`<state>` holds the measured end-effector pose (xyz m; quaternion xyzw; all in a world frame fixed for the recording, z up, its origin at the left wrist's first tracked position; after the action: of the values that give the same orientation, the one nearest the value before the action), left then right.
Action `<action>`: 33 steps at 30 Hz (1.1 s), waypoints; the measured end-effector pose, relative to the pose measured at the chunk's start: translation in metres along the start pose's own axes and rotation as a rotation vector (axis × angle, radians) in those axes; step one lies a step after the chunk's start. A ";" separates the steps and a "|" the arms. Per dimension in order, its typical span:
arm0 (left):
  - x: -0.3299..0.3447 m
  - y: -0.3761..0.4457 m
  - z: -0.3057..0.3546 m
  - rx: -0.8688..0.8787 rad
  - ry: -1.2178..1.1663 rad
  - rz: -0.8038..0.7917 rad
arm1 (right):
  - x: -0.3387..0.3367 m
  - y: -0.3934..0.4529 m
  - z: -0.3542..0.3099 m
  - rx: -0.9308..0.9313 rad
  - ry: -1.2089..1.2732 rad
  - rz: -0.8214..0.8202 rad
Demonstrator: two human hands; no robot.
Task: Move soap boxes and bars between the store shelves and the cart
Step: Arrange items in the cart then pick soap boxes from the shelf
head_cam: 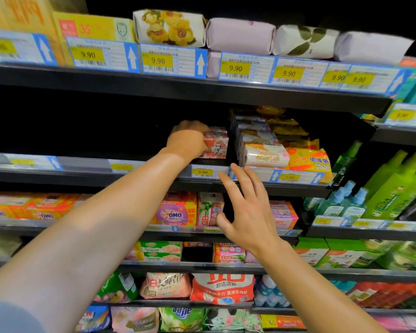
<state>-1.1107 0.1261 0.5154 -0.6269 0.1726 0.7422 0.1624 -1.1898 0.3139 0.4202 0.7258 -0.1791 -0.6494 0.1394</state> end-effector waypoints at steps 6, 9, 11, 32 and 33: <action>0.003 0.012 0.017 -0.029 -0.031 -0.005 | 0.004 -0.001 0.001 0.006 -0.034 -0.042; 0.007 0.018 0.026 -0.027 -0.050 0.013 | 0.003 -0.002 0.000 -0.005 -0.073 -0.080; 0.010 0.018 0.029 -0.007 -0.018 0.006 | 0.002 -0.002 -0.001 -0.008 -0.082 -0.112; 0.049 -0.172 -0.096 0.182 -0.055 0.311 | 0.027 -0.033 -0.086 -0.047 -0.082 -0.166; 0.058 -0.185 -0.111 0.167 -0.060 0.292 | 0.033 -0.038 -0.097 -0.050 -0.071 -0.194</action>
<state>-0.9385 0.2411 0.4317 -0.5570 0.3181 0.7593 0.1094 -1.0876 0.3301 0.3854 0.7127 -0.0964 -0.6893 0.0876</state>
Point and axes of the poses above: each hand's wrist, its own y-axis towards the middle knuckle, its own x-axis out of the palm, z = x × y, the point moved 3 cm from there along y, towards the middle knuckle, and after that the axes turned 6 degrees about -z, right-handed, at the moved point
